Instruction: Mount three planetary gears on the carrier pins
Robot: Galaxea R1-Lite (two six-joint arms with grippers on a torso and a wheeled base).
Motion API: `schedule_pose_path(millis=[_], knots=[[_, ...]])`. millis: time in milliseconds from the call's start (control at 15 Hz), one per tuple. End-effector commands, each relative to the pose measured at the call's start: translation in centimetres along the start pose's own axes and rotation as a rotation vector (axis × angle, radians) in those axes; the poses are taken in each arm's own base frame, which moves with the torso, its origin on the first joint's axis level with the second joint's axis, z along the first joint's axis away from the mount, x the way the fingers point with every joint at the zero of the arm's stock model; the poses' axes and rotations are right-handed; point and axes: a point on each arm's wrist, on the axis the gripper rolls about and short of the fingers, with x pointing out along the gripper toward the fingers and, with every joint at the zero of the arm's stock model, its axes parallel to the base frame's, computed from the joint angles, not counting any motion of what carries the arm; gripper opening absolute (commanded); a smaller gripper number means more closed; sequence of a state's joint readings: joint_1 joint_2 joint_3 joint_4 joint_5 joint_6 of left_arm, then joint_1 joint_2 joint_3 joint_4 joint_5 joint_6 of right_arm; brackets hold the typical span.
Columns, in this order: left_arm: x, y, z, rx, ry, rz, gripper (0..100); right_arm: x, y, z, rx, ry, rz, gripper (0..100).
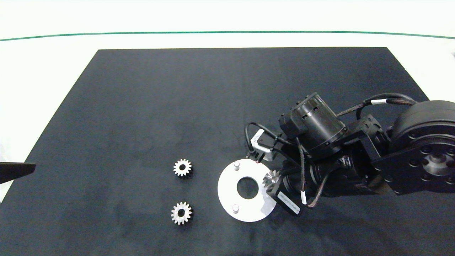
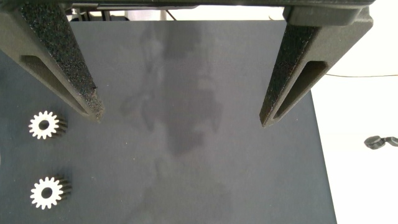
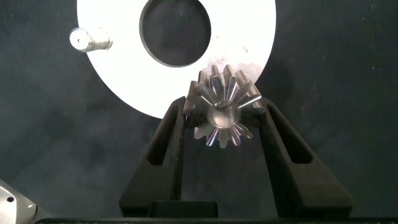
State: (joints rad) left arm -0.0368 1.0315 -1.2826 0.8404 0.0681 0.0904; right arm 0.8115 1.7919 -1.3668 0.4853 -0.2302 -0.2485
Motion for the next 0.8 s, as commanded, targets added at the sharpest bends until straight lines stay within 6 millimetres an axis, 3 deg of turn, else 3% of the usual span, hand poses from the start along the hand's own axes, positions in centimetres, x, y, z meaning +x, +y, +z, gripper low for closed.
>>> schedule_pose_path(millis=[67,800], knots=[[-0.06,0.00,-0.08,0.000,0.003,0.001,100,0.00,0.02,-0.14,-0.003,0.008,-0.003,31],[-0.46,0.01,-0.26,0.007,-0.009,0.002,100,0.23,0.12,-0.38,-0.006,0.021,-0.007,31]])
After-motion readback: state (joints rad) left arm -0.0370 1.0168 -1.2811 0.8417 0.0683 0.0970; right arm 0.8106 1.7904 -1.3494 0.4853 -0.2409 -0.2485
